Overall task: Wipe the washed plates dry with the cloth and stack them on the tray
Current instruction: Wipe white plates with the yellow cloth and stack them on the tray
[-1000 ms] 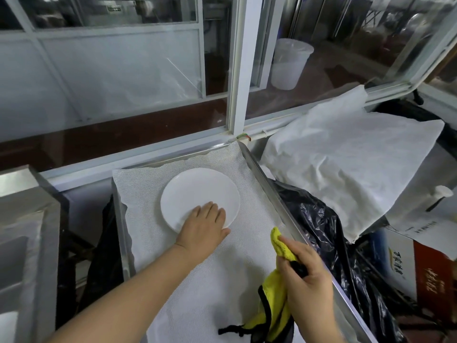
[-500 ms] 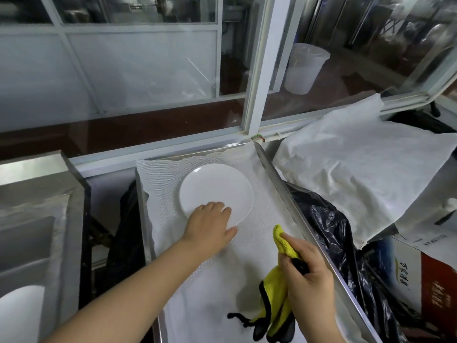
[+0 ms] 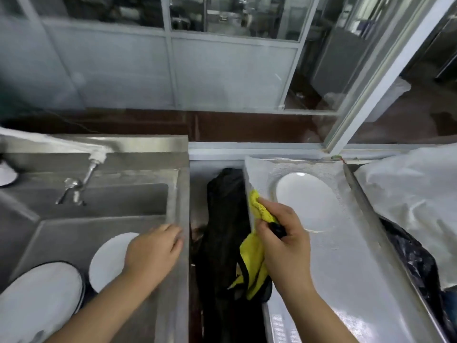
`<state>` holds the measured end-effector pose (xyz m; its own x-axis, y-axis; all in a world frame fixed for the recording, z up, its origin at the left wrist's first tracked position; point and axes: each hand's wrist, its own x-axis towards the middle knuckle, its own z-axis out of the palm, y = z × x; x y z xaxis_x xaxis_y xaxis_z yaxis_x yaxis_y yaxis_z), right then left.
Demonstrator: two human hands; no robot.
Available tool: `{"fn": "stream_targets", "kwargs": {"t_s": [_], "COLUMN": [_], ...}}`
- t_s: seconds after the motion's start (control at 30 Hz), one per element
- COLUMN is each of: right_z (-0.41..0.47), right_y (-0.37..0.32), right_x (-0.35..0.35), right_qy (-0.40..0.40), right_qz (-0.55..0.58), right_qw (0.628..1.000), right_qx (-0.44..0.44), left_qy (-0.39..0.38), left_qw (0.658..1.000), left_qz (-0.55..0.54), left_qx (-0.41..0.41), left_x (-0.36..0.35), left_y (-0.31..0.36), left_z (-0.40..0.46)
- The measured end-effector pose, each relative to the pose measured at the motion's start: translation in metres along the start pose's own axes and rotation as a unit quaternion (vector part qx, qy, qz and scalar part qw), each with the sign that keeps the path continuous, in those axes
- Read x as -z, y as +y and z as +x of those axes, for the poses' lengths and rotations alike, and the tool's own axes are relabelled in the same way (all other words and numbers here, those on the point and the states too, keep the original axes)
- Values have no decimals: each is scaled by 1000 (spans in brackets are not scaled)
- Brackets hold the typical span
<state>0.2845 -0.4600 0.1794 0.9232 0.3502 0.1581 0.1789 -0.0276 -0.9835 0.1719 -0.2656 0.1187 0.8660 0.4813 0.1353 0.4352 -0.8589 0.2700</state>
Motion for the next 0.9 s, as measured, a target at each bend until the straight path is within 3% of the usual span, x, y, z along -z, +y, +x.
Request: {"fn": "stream_targets", "kwargs": {"t_s": [0.2, 0.43, 0.7, 0.9], "right_z": [-32, -71, -99, -102], "right_y": [10, 67, 145, 175], "right_x": [-133, -246, -303, -313], "right_qy": [-75, -102, -100, -98], "right_qz": [-41, -69, -131, -160], "right_qw": [996, 990, 976, 969], "right_qx": [-1, -67, -143, -159], "left_qy": [-99, -199, -215, -186], "left_qw": [980, 947, 906, 885], "left_qz": [30, -53, -166, -172], "left_qx": [172, 247, 323, 391], "left_x": [-10, -58, -142, -180], "left_y": [-151, -280, -340, -352], "left_z": [-48, -71, -48, -42]}}
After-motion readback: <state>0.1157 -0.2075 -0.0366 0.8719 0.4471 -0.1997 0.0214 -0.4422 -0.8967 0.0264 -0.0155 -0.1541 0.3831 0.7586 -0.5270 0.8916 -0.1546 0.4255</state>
